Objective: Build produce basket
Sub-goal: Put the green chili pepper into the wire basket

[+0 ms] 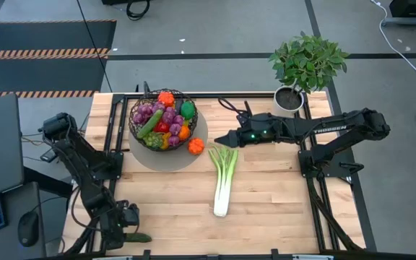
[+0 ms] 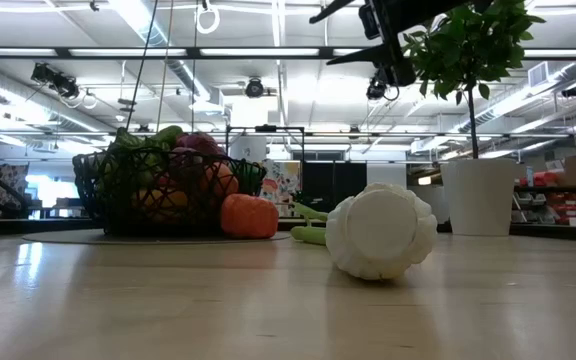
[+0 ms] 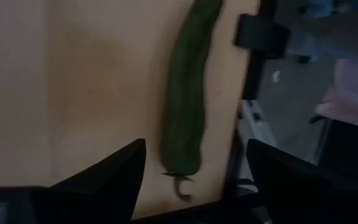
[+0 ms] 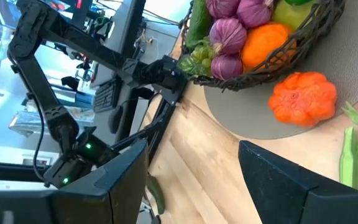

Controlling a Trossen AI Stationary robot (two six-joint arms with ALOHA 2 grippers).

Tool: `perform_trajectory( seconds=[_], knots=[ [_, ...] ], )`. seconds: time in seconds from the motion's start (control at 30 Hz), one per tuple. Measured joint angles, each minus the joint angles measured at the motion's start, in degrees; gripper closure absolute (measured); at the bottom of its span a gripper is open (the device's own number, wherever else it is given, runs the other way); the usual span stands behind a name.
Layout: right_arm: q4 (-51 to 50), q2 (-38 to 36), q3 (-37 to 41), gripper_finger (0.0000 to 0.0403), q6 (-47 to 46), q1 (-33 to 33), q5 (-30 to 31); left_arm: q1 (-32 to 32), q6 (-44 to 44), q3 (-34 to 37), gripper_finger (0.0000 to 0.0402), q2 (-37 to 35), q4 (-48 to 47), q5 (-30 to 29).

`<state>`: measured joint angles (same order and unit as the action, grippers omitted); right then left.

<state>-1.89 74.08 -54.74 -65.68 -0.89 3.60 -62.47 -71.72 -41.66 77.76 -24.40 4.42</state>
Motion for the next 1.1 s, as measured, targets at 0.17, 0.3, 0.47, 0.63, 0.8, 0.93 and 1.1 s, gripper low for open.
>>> perform_trajectory(
  seconds=[0.17, 0.3, 0.47, 0.63, 0.8, 0.93, 1.1],
  knots=[
    [-0.3, 0.0, 0.0, 0.0148, -0.1, 0.5, 0.0, 0.6, 1.4, 0.0, 0.0116, 1.5, 1.6, 0.3],
    [-1.3, 0.0, 0.0, 0.0148, -0.1, 0.5, 0.0, 0.5, 2.8, 0.0, 0.0116, 5.4, 2.2, 0.4],
    [-2.1, 0.0, 0.0, 0.0148, 0.3, 0.5, 0.0, 0.5, 3.0, -0.1, 0.0116, 10.9, 5.7, 1.8],
    [-2.1, 0.0, 0.0, 0.0148, 2.4, 0.5, -0.1, 0.8, 1.0, -0.4, 0.0116, 13.3, 5.4, 2.1],
    [-2.1, 0.0, 0.0, 0.0148, 5.2, 0.0, -0.2, 1.0, -1.4, -0.3, 0.0145, 13.4, 4.9, 0.5],
    [-2.2, 0.0, 0.0, 0.0148, 7.5, -0.4, -0.8, 1.0, -1.6, -0.1, 0.0207, 13.4, 4.2, 0.5],
    [-2.2, 0.0, 0.0, 0.0148, 11.1, -1.2, -2.1, 2.9, -0.7, 0.1, 0.0292, 12.5, 4.0, 4.2]
  ],
)
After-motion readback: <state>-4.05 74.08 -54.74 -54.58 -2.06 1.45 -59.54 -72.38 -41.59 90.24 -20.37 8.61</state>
